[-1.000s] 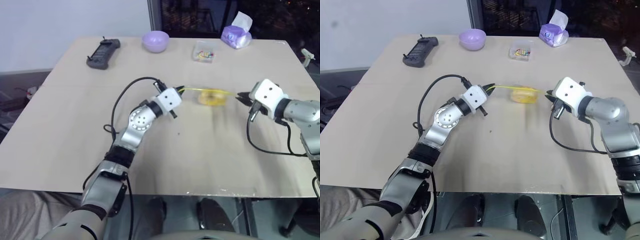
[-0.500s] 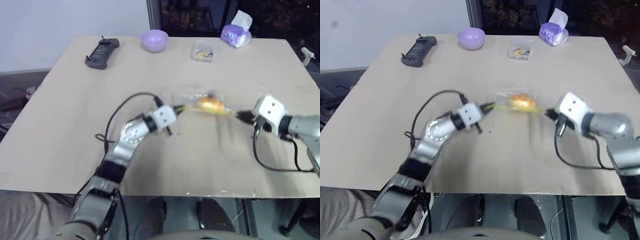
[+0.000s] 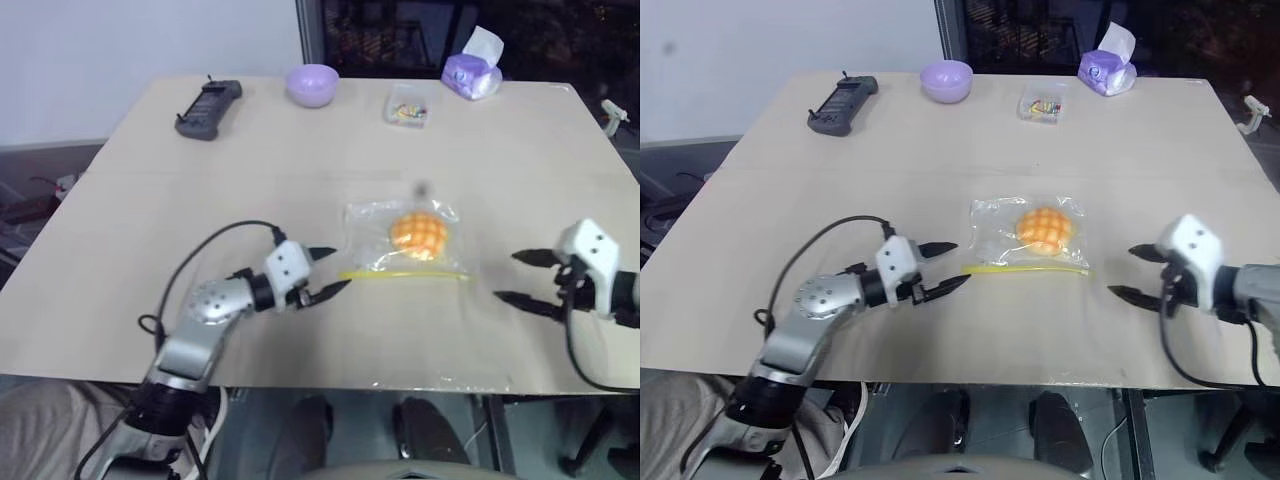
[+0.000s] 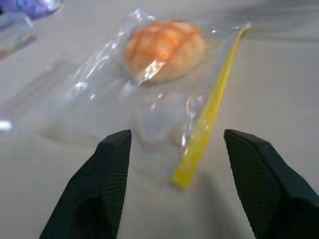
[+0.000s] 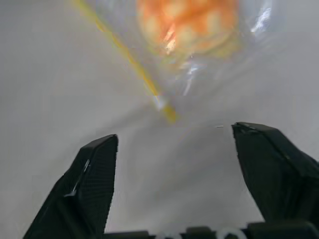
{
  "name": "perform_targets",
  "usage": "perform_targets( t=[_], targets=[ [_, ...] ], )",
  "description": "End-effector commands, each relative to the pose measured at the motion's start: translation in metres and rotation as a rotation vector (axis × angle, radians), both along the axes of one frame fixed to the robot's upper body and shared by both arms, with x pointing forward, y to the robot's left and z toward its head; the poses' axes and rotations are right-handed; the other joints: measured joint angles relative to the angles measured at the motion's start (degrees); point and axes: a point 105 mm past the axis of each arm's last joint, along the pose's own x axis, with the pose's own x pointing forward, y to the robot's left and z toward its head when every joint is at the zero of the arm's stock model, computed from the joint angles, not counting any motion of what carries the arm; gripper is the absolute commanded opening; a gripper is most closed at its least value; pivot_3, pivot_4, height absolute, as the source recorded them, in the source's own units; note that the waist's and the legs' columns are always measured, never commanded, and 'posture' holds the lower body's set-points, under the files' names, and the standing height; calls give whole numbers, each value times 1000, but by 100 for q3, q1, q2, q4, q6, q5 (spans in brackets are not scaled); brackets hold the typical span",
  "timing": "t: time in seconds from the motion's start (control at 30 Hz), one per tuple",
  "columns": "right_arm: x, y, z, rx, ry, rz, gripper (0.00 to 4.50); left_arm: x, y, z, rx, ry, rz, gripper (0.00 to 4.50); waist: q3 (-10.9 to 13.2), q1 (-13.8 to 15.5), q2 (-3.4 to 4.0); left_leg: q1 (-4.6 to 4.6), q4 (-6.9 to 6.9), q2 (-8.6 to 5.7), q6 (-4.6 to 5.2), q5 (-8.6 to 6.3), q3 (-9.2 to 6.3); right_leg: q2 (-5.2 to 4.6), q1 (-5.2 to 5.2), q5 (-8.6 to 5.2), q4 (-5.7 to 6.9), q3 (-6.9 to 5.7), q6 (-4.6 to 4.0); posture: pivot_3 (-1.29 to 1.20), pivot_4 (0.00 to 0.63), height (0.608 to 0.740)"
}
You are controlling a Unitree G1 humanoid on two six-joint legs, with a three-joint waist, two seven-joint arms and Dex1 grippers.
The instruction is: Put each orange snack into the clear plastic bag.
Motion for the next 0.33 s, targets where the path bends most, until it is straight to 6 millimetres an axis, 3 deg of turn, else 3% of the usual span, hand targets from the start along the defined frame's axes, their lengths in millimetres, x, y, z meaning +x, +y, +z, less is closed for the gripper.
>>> perform_targets(
  t=[0.03,0.17,0.33],
  targets=[
    [-3,-31,18,81,-58,-71,4021,-9,30,27,-46,39,50,3227,1,0,1,6,-1,0,0,0,3,0,2,0,0,2,0,0,150,740],
    [-9,-53,23,93,-55,-89,4021,-23,54,38,-58,83,113,3227,1,-10,2,13,-9,1,1,-1,17,-1,2,-1,-2,16,-1,0,150,740],
    [-4,-62,25,151,-54,-89,4021,-28,68,36,-34,83,193,3227,5,-10,-1,65,-23,5,1,-2,24,0,47,-3,-10,21,-3,0,150,740]
  ],
)
